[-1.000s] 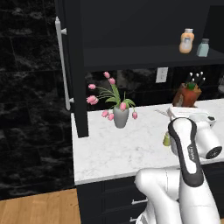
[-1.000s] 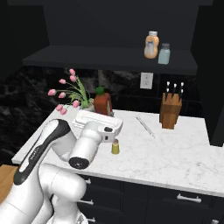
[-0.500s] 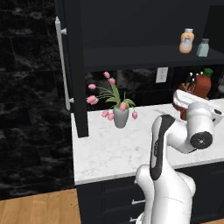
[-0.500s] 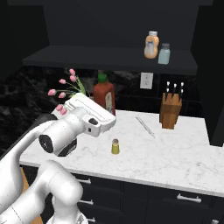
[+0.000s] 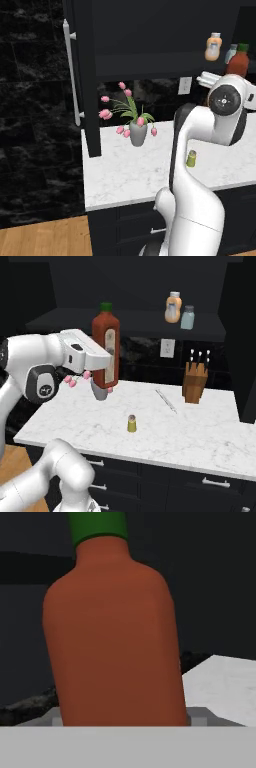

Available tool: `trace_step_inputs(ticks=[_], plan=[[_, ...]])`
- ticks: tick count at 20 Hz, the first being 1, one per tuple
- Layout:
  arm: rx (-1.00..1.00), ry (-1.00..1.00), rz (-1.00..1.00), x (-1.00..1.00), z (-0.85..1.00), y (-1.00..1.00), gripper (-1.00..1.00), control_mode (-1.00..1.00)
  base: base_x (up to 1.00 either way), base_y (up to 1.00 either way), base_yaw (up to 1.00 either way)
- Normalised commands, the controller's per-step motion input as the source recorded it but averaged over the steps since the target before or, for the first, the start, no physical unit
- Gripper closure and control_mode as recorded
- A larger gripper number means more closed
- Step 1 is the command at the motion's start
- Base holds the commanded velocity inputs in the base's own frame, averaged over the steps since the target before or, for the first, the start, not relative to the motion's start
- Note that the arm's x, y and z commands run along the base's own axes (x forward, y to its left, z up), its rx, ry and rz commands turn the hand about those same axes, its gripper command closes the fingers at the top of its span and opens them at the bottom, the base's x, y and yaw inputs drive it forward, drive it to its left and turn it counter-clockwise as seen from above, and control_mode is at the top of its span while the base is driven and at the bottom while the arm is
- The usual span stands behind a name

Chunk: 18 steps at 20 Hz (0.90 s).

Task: Put the shaker and condiment bottle from the counter next to their counterparts in the cabinet.

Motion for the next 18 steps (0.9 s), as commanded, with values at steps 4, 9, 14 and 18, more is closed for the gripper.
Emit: trace_step_inputs(ticks=[4,9,14,18], plan=[[0.10,0.00,-0.04,-0.88,1.00,0.01,1.00,-1.00,0.00,0.00,0.00],[-0.02,0.00,0.13,-0.32,0.45,0.51,1.00,-1.00,0.00,0.00,0.00],[-0.05,-0.10,0.03,-0.06,-0.08,0.60,1.00,-1.00,0.00,0.00,0.00],[-0.13,-0.26,0.09,0.00,-0.10,0.04,1.00,-1.00,0.00,0.00,0.00]])
